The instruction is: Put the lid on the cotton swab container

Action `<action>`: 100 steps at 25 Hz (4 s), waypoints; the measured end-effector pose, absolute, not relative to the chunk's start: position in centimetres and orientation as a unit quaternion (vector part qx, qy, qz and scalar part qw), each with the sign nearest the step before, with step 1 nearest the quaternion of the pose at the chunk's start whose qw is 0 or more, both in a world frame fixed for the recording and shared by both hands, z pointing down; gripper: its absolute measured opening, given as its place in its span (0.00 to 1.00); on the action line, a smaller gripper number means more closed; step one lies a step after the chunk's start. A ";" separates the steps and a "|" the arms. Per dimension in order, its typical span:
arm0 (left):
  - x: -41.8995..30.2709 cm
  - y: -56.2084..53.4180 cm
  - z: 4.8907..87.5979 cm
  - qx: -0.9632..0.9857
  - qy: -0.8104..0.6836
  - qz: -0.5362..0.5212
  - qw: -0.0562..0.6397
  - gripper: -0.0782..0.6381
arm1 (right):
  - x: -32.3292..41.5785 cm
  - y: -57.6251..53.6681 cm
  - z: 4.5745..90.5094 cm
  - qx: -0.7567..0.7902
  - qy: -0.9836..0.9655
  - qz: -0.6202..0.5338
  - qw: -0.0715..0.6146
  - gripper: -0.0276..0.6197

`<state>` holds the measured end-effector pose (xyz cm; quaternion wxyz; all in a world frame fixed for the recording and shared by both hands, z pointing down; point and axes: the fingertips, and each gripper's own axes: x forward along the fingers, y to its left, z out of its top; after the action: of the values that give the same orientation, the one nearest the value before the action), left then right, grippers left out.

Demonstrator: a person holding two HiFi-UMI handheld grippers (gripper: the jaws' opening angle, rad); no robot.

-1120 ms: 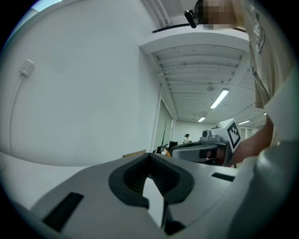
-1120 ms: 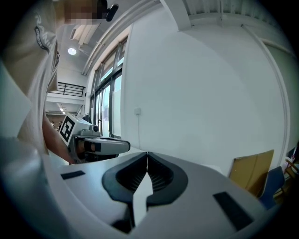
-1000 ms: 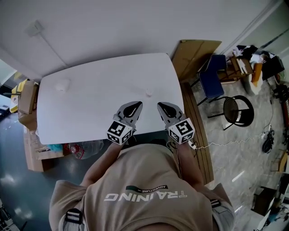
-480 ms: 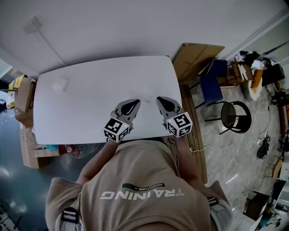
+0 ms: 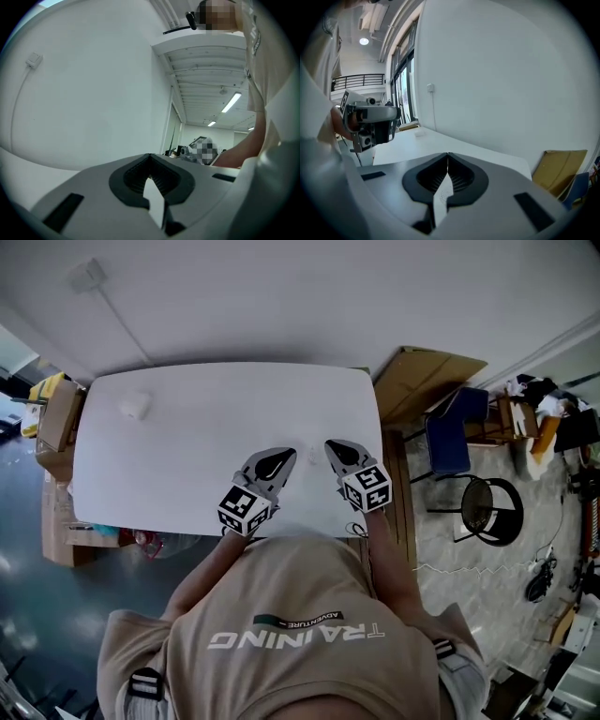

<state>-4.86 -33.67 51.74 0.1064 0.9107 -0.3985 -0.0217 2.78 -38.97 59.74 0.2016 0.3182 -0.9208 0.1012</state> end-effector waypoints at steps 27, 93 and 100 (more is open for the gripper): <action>-8.1 -32.5 51.2 0.882 -0.456 -0.036 0.110 0.13 | 1.3 -40.0 70.5 0.241 -0.898 0.151 0.335 0.07; -5.1 -30.4 46.0 0.933 -0.359 -0.006 0.032 0.13 | 4.3 -29.7 46.1 0.329 -0.943 -0.029 0.044 0.07; -5.2 -31.1 47.0 0.928 -0.370 -0.009 0.044 0.13 | 3.8 -30.5 47.1 0.313 -0.948 -0.020 0.056 0.07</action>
<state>-5.25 -31.07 46.95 0.0443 0.9279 -0.3702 -0.0091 3.81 -30.47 47.13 0.0563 0.3132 -0.9478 -0.0203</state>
